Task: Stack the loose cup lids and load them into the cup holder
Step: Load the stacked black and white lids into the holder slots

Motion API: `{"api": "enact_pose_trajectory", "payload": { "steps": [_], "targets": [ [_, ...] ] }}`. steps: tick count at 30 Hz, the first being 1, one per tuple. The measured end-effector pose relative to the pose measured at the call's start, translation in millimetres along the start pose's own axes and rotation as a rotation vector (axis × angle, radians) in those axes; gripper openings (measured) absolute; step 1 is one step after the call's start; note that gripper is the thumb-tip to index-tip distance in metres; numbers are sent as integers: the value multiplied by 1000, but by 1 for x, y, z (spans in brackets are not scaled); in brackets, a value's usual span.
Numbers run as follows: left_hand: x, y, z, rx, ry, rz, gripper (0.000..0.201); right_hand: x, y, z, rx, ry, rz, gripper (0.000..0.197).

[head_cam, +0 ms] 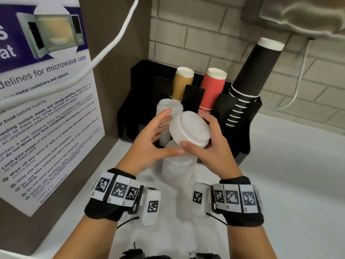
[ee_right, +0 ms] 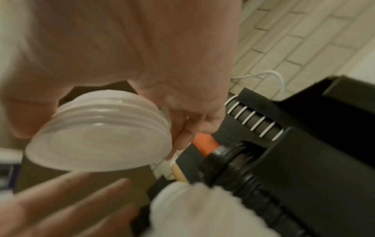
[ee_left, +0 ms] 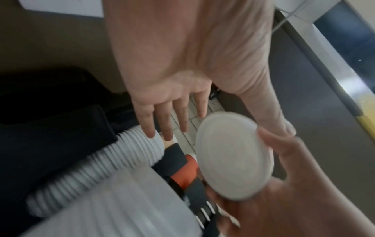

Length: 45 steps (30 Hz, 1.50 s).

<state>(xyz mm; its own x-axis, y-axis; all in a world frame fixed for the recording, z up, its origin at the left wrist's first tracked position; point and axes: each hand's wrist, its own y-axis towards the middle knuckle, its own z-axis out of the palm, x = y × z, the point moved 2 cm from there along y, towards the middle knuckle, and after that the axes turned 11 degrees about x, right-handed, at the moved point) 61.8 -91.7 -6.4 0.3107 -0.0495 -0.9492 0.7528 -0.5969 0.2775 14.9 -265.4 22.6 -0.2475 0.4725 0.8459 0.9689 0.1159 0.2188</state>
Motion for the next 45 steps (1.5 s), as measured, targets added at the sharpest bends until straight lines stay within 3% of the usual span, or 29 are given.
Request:
{"api": "enact_pose_trajectory", "payload": {
  "steps": [3,10,14,22,30,36,40,45],
  "targets": [
    [-7,3,11,64,-151,90,100,7,-2,0,95,131,7,76],
    [-18,1,16,77,-215,107,89,15,-6,-1,188,119,-8,66],
    [-18,0,18,63,-172,77,89,19,-8,-7,195,150,-33,51],
    [-19,2,22,55,-150,13,98,21,-13,-18,176,144,-45,65],
    [-17,5,22,77,-100,33,102,20,-6,-19,118,101,-70,62],
    [-15,3,2,-170,-79,22,66,-9,6,-75,-279,-195,11,61],
    [-10,3,-11,-260,7,9,44,-43,12,-100,-134,-551,274,69],
    [-6,6,-11,-247,34,16,34,-67,27,-94,89,-902,409,85]
  ]
}}
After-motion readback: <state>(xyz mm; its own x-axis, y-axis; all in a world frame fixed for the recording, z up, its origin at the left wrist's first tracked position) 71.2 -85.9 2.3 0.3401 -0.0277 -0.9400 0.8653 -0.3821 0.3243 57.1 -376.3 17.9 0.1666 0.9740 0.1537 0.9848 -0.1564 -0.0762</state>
